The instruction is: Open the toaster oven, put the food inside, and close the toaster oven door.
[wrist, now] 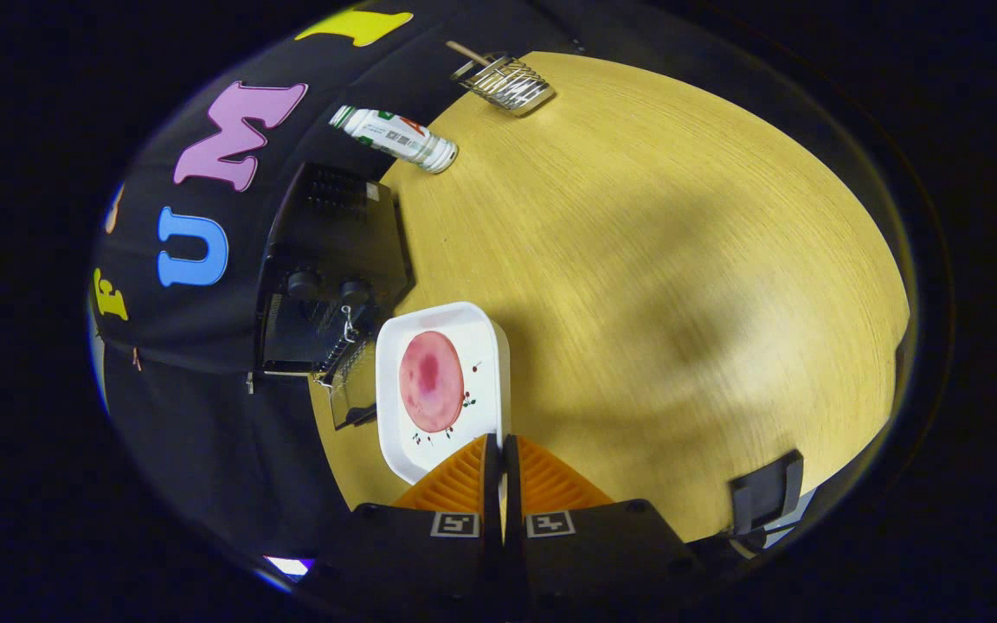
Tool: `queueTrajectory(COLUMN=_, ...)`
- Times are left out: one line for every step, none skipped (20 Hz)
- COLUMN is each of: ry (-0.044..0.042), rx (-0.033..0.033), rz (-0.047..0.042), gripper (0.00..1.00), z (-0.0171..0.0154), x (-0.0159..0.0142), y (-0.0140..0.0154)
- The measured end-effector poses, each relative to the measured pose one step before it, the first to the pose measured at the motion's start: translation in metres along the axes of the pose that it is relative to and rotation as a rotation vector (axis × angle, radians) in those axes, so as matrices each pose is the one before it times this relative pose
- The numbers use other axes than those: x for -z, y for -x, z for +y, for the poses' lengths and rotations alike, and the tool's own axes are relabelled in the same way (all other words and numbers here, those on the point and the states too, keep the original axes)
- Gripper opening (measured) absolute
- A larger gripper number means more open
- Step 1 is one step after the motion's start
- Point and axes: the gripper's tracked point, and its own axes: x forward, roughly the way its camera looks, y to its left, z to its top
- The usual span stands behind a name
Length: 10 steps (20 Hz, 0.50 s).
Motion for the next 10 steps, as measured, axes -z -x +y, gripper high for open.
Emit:
queueTrajectory(ry=-0.00192, rx=-0.00906, rz=-0.00684, gripper=0.05, z=0.01131, x=0.00714, y=0.00185)
queueTrajectory(ry=-0.00238, rx=-0.00662, rz=-0.00338, gripper=0.05, z=0.01062, x=0.00801, y=0.00148)
queueTrajectory(ry=-0.00214, rx=-0.00312, rz=-0.00211, gripper=0.05, z=0.01034, x=0.00899, y=0.00052)
queueTrajectory(ry=-0.00324, rx=-0.00134, rz=0.00155, gripper=0.05, z=0.00950, x=0.00978, y=-0.00100)
queueTrajectory(ry=-0.00562, rx=-0.00396, rz=0.00019, gripper=0.05, z=0.00997, x=0.00840, y=-0.00180)
queueTrajectory(ry=-0.00579, rx=-0.00283, rz=-0.00042, gripper=0.05, z=0.00937, x=0.00878, y=-0.00201)
queueTrajectory(ry=-0.00404, rx=-0.00454, rz=-0.00608, gripper=0.05, z=0.00893, x=0.00771, y=-0.00290)
queueTrajectory(ry=-0.00159, rx=-0.00139, rz=-0.00637, gripper=0.05, z=0.00898, x=0.00663, y=-0.00441)
queueTrajectory(ry=-0.00043, rx=-0.00044, rz=-0.01159, gripper=0.05, z=0.00809, x=0.00594, y=-0.00387)
queueTrajectory(ry=0.00104, rx=0.00071, rz=-0.01153, gripper=0.05, z=0.00833, x=0.00633, y=-0.00468)
